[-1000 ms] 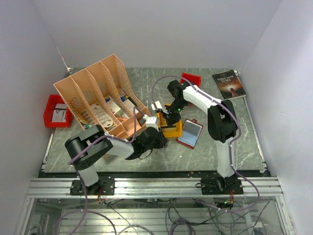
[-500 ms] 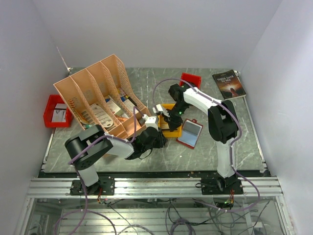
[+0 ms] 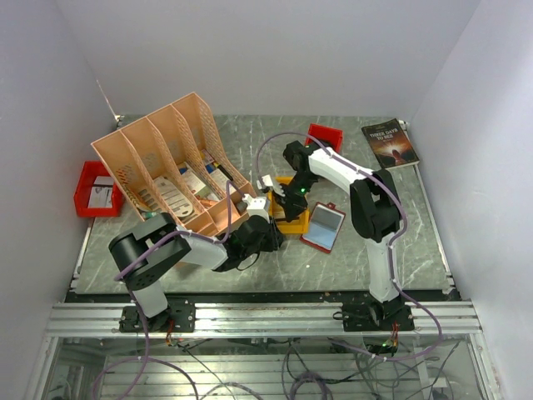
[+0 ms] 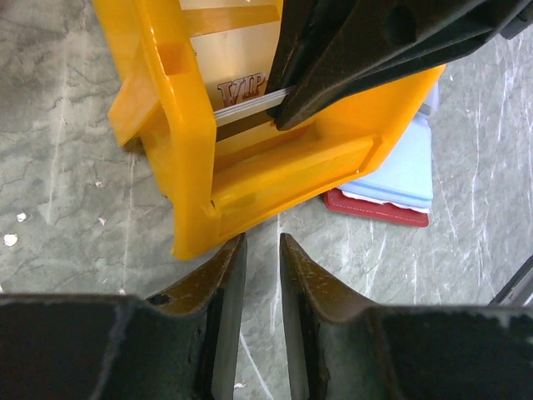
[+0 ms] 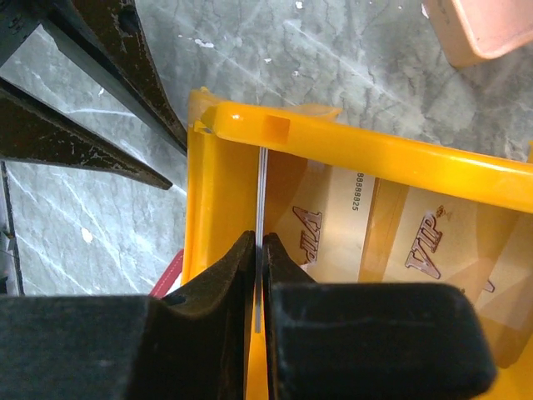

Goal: Put the credit cards into the card holder
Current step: Pick up the credit card from the storage box.

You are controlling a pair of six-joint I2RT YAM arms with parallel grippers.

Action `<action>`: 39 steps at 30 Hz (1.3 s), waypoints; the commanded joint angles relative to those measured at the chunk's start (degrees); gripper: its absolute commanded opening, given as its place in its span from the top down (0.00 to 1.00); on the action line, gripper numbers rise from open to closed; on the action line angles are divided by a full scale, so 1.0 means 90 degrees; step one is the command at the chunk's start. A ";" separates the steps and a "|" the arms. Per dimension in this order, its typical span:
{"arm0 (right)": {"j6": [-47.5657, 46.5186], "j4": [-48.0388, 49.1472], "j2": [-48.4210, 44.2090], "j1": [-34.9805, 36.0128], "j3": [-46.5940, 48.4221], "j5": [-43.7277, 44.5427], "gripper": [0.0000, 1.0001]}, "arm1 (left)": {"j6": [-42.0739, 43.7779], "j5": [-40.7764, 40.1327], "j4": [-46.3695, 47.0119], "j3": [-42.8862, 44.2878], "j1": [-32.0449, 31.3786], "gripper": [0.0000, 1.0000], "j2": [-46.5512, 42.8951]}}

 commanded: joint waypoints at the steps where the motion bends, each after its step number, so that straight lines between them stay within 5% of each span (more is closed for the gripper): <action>1: -0.0129 -0.0019 0.0349 0.0196 -0.0041 0.0090 0.92 | 0.0162 -0.0296 0.0267 0.0023 0.0041 0.66 -0.0156; 9: -0.0240 -0.0053 0.0382 0.0291 -0.0203 0.0017 0.86 | 0.0179 -0.0292 0.0277 0.0019 0.0042 0.65 -0.0161; 14: -0.0221 -0.0119 0.0487 0.0292 -0.0083 -0.0059 0.99 | 0.0215 -0.0332 0.0283 -0.0053 0.0050 0.65 -0.0276; 19: 0.0044 -0.0021 0.0486 0.0257 0.0168 0.0039 1.00 | 0.0339 -0.0333 0.0283 -0.0179 0.0051 0.65 -0.0594; 30: 0.1182 0.0307 0.0381 0.0015 0.1050 0.0318 1.00 | 0.0630 -0.0706 -0.0455 -0.0793 0.0051 0.64 -0.2485; 39: 0.2973 0.1738 -0.0471 -0.0290 0.0539 0.0354 1.00 | 0.0637 -0.1013 -0.1121 -0.1162 0.0051 0.63 -0.3743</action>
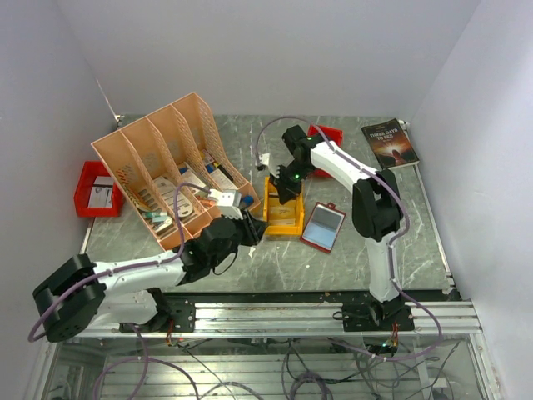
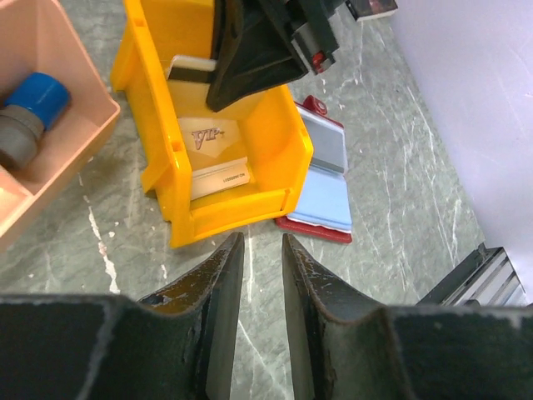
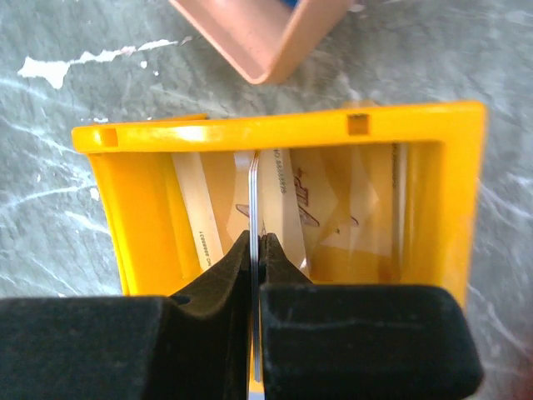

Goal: Put the credit cards into the card holder
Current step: Pick up the credit card from the storage box.

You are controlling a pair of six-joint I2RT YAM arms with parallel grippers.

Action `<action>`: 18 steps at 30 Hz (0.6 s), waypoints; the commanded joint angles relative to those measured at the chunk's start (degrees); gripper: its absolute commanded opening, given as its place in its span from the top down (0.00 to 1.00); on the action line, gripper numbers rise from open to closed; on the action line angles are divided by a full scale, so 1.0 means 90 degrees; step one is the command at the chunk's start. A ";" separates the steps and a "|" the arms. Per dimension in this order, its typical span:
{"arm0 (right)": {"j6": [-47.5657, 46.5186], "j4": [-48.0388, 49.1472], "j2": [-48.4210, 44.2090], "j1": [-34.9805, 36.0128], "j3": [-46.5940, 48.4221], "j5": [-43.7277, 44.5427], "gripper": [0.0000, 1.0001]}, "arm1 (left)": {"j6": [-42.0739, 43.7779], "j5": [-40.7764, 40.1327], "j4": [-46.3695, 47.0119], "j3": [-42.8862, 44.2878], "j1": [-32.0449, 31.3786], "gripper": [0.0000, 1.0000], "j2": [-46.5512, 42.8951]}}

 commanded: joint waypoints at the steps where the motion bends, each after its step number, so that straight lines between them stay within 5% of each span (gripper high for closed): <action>1: 0.1471 0.1088 -0.0738 -0.0283 -0.0350 -0.0112 1.00 | 0.0073 -0.0360 -0.0228 -0.0293 0.0022 0.63 -0.0516; 12: 0.3599 0.2494 -0.1761 -0.0658 -0.1568 -0.1415 1.00 | -0.0027 -0.0317 -0.0292 -0.0453 0.0031 0.60 -0.1132; 18: 0.6284 0.4388 -0.2502 -0.1178 -0.2996 -0.2167 1.00 | -0.0304 -0.0266 0.0006 -0.0671 0.0038 0.57 -0.1286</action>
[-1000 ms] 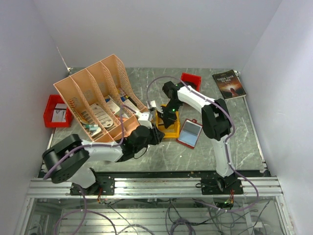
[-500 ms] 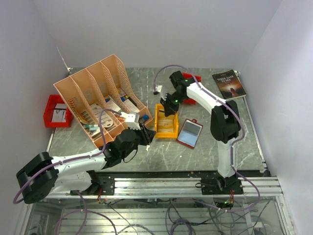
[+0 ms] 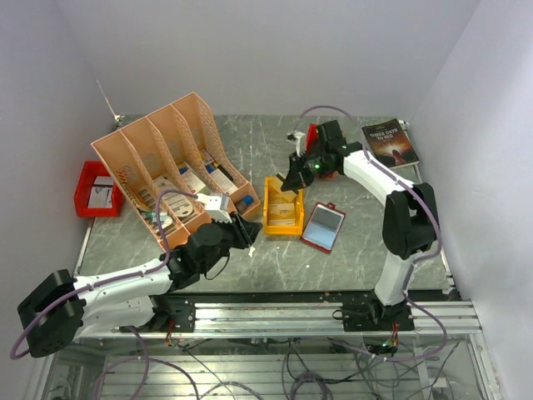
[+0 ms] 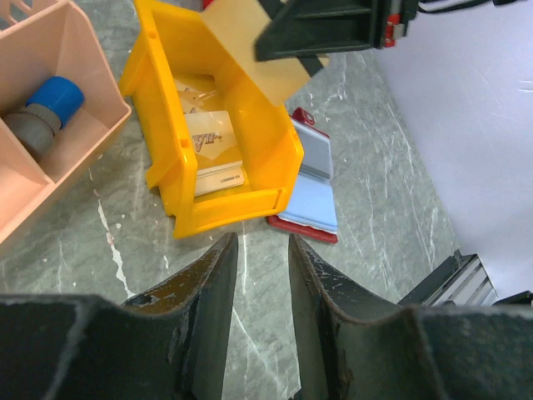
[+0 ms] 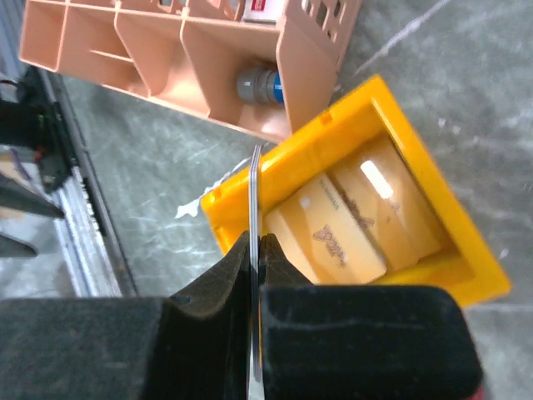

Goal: Put the credit cards into the card holder
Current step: Pick up the credit card from the storage box, then place the credit card in the storage box.

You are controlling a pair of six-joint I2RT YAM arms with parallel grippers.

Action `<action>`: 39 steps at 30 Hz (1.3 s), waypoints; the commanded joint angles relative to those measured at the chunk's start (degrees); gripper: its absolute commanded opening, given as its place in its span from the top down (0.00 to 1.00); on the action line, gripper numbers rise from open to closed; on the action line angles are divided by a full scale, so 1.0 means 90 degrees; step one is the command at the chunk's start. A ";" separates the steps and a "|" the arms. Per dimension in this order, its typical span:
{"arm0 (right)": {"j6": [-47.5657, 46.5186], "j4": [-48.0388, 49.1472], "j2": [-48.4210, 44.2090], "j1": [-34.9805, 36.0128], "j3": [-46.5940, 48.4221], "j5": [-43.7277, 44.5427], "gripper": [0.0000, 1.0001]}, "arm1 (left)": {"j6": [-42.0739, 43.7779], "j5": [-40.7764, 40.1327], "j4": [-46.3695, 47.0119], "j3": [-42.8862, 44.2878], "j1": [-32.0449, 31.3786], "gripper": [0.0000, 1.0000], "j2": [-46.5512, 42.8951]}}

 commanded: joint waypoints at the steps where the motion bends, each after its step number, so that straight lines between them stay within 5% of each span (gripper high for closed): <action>1: 0.2600 0.1964 -0.0770 -0.0437 -0.1209 -0.0564 1.00 | -0.0212 -0.0109 0.0362 -0.0227 0.0036 0.57 -0.0116; 9: 0.4704 0.2978 -0.1130 -0.0504 -0.2223 0.0216 1.00 | -0.0304 -0.0047 0.0475 -0.0231 0.0056 0.57 -0.0104; 39: 0.4962 0.2480 -0.0130 0.0055 -0.1573 0.1055 0.94 | -0.0333 -0.0132 0.0400 -0.0286 0.0056 0.57 -0.0178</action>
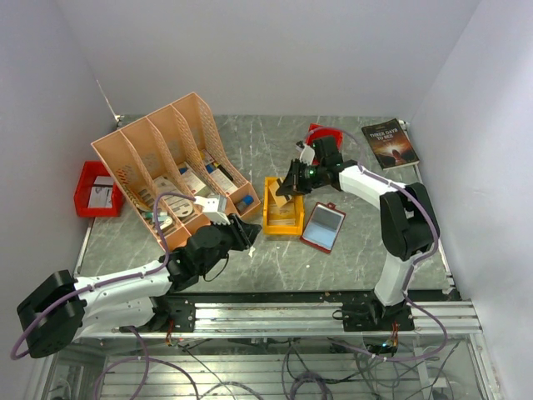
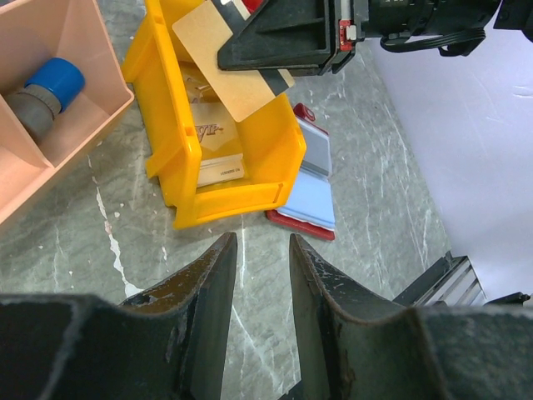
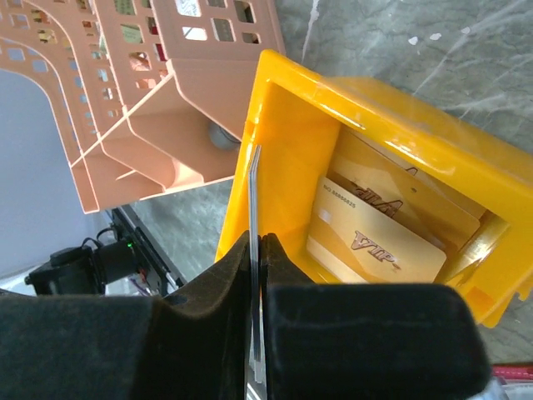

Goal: Put the credit cards into the card holder
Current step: Place the credit card in the storage box.

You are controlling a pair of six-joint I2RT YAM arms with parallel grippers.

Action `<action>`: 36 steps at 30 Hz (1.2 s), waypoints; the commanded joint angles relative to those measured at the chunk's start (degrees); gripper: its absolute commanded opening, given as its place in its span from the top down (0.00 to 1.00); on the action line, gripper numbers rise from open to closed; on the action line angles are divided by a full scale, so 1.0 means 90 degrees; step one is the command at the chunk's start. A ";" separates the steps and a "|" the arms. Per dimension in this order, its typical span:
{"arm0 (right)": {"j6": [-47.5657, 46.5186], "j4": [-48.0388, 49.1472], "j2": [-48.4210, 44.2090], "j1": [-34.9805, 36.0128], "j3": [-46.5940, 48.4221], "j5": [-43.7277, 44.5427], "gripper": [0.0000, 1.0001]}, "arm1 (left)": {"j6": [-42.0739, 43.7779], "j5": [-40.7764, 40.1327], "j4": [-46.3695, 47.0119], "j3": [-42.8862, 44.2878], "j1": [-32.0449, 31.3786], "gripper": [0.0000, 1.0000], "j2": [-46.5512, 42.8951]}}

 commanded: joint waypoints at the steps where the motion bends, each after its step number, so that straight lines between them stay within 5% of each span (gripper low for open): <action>1: 0.0105 -0.0024 0.0128 -0.0011 0.0109 0.0091 0.94 | -0.0004 -0.0146 0.0252 -0.0034 0.0043 0.57 -0.0100; 36: -0.0662 -0.0615 0.0939 0.0456 0.0728 0.0667 0.85 | -0.0006 -0.0162 0.0171 -0.0121 0.0044 0.57 -0.0286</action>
